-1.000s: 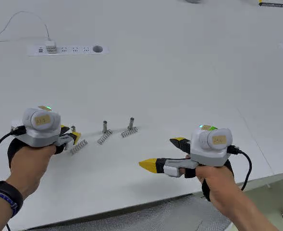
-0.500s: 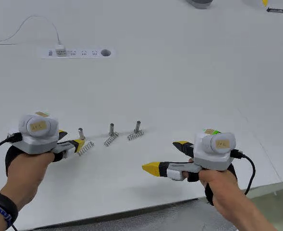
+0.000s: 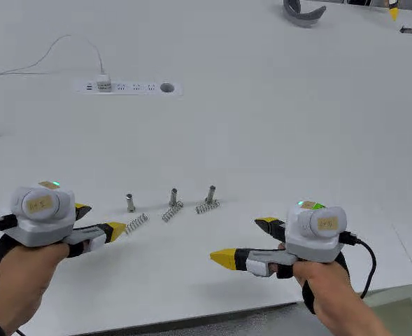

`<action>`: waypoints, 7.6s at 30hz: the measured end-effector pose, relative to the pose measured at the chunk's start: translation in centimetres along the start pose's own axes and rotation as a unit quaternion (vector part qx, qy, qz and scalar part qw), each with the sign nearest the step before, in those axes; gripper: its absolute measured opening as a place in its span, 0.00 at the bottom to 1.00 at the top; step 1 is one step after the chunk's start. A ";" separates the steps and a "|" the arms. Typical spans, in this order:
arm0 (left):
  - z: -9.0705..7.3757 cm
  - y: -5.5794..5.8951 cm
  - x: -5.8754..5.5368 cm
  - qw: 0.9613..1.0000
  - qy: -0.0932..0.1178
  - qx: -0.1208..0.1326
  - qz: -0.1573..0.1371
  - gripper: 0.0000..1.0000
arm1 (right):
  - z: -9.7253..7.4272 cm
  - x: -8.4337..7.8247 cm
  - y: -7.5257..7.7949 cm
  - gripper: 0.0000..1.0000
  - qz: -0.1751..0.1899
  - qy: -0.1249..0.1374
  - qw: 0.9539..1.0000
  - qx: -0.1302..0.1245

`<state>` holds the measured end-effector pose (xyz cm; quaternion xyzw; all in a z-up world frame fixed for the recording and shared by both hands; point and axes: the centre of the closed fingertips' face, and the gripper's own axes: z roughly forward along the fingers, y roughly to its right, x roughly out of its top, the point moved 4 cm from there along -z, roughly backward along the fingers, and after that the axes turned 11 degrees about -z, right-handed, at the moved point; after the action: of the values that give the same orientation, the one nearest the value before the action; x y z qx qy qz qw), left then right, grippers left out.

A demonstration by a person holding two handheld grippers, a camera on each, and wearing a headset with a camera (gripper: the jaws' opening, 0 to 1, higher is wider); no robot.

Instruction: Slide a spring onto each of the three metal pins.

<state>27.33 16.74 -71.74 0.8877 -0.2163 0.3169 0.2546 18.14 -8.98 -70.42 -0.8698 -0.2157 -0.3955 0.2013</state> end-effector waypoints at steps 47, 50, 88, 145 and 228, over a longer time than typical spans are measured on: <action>-2.2 0.8 -2.9 0.999 -0.028 -0.039 0.000 0.64 | 1.3 0.1 -1.7 0.87 -0.026 -0.020 0.999 0.020; -1.9 1.0 -2.7 0.999 -0.031 -0.042 0.007 0.65 | 1.3 0.1 -1.6 0.87 -0.028 -0.021 0.999 0.019; 4.9 2.5 -2.2 0.995 -0.067 -0.056 0.043 0.37 | -0.2 -1.1 -0.8 0.86 -0.021 -0.028 0.999 0.007; 6.4 1.8 -2.4 0.994 -0.057 -0.013 0.094 0.10 | -0.6 -1.5 -0.3 0.85 -0.010 -0.025 1.000 0.002; -0.8 14.2 2.0 0.966 -0.004 -0.165 0.199 0.10 | 3.3 6.8 -5.8 0.22 0.083 0.088 0.971 0.204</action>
<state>20.64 5.69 -65.39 0.7733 -0.4392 0.3179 0.3289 21.10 -1.04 -66.10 -0.7867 -0.2006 -0.4004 0.4249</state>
